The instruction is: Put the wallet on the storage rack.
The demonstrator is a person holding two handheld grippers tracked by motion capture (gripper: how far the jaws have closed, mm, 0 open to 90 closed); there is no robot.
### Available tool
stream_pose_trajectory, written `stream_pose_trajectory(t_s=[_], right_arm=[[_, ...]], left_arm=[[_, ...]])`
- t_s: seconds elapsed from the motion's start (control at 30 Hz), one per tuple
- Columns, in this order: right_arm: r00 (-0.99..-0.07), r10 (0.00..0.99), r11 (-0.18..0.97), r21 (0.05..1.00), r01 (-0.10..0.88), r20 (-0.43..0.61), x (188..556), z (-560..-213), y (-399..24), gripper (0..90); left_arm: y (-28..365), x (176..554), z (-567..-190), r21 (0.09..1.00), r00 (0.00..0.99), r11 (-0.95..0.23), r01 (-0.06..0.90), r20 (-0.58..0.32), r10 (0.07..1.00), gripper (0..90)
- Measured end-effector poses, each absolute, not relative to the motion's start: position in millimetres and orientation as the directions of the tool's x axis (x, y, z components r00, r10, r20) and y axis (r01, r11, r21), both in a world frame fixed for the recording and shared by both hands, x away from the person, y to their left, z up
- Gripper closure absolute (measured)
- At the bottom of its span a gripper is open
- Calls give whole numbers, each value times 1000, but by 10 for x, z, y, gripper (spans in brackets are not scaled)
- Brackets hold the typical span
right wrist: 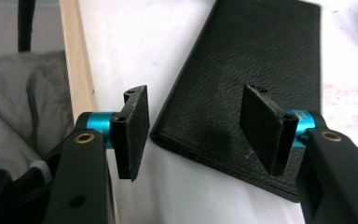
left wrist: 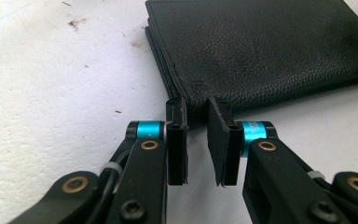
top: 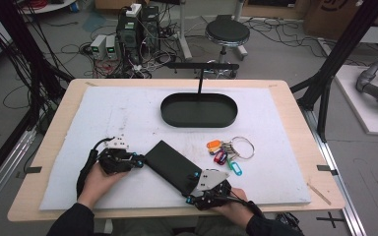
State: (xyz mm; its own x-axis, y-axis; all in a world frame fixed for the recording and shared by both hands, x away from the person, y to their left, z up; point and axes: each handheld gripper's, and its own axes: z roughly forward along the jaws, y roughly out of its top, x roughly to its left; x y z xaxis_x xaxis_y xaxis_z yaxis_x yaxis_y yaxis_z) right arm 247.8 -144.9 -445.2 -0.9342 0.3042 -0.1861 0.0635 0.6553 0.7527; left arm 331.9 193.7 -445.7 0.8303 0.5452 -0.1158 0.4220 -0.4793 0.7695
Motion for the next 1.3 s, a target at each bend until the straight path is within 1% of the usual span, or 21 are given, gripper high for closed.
stream_pose_trajectory(t_s=[0.03,0.23,0.27,0.33,0.43,0.47,0.5,0.53,0.57,0.6,0.7,0.8,0.87,0.9,0.93,0.97,1.0,1.07,1.13,1.17,1.3], right_arm=[[-931,299,679,733,53,-210,2469,-4487,-1422,441],[-915,286,703,711,-2,-286,2422,-4521,-1392,440],[-899,279,724,689,-35,-338,2380,-4539,-1365,437],[-893,275,728,684,-48,-355,2371,-4543,-1360,450],[-897,267,729,683,-52,-353,2380,-4534,-1377,511],[-897,267,729,683,-52,-353,2380,-4534,-1377,511],[-897,253,730,680,-68,-362,2372,-4514,-1387,591],[-897,253,730,680,-68,-362,2372,-4514,-1387,591],[-897,244,730,678,-81,-369,2372,-4492,-1409,660],[-896,252,728,682,-74,-366,2384,-4478,-1426,687],[-899,275,705,707,-52,-340,2449,-4417,-1504,751],[-902,312,663,748,-18,-298,2513,-4331,-1600,778],[-901,343,630,777,11,-265,2560,-4277,-1665,784],[-900,358,610,792,25,-248,2585,-4253,-1699,786],[-900,358,610,792,25,-248,2585,-4253,-1699,786],[-895,396,566,822,62,-205,2632,-4205,-1770,793],[-895,396,566,822,62,-205,2632,-4205,-1770,793],[-889,432,517,849,106,-153,2690,-4154,-1843,795],[-883,455,481,866,136,-114,2750,-4121,-1909,796],[-881,467,455,876,161,-80,2798,-4109,-1958,797],[-876,480,426,884,190,-42,2847,-4095,-2005,796]], left_arm=[[1937,3318,-4457,769,829,-478,424,-118,546,774],[1945,3316,-4465,770,824,-466,436,-133,551,775],[1947,3316,-4465,769,823,-465,440,-137,552,775],[1947,3314,-4466,769,821,-462,441,-139,553,774],[1945,3310,-4465,769,819,-460,444,-140,556,775],[1945,3310,-4465,769,819,-460,444,-140,556,775],[1949,3312,-4465,771,819,-457,444,-141,557,775],[1949,3312,-4465,771,819,-457,444,-141,557,774],[1950,3313,-4466,773,816,-450,447,-147,559,774],[1950,3313,-4466,773,816,-450,447,-147,559,773],[1954,3315,-4460,784,814,-432,446,-154,561,769],[1960,3307,-4435,807,817,-410,425,-147,557,755],[1952,3291,-4411,829,824,-400,391,-121,554,743],[1944,3282,-4398,839,826,-397,372,-103,555,722],[1944,3282,-4398,839,826,-397,372,-103,555,679],[1918,3268,-4379,851,826,-402,339,-64,560,635],[1918,3268,-4379,851,826,-402,339,-64,560,608],[1888,3253,-4367,863,830,-412,293,-16,558,586],[1854,3238,-4337,873,827,-427,235,52,560,530],[1820,3233,-4287,882,822,-436,179,110,559,516],[1739,3271,-4203,899,821,-427,102,166,546,462]])
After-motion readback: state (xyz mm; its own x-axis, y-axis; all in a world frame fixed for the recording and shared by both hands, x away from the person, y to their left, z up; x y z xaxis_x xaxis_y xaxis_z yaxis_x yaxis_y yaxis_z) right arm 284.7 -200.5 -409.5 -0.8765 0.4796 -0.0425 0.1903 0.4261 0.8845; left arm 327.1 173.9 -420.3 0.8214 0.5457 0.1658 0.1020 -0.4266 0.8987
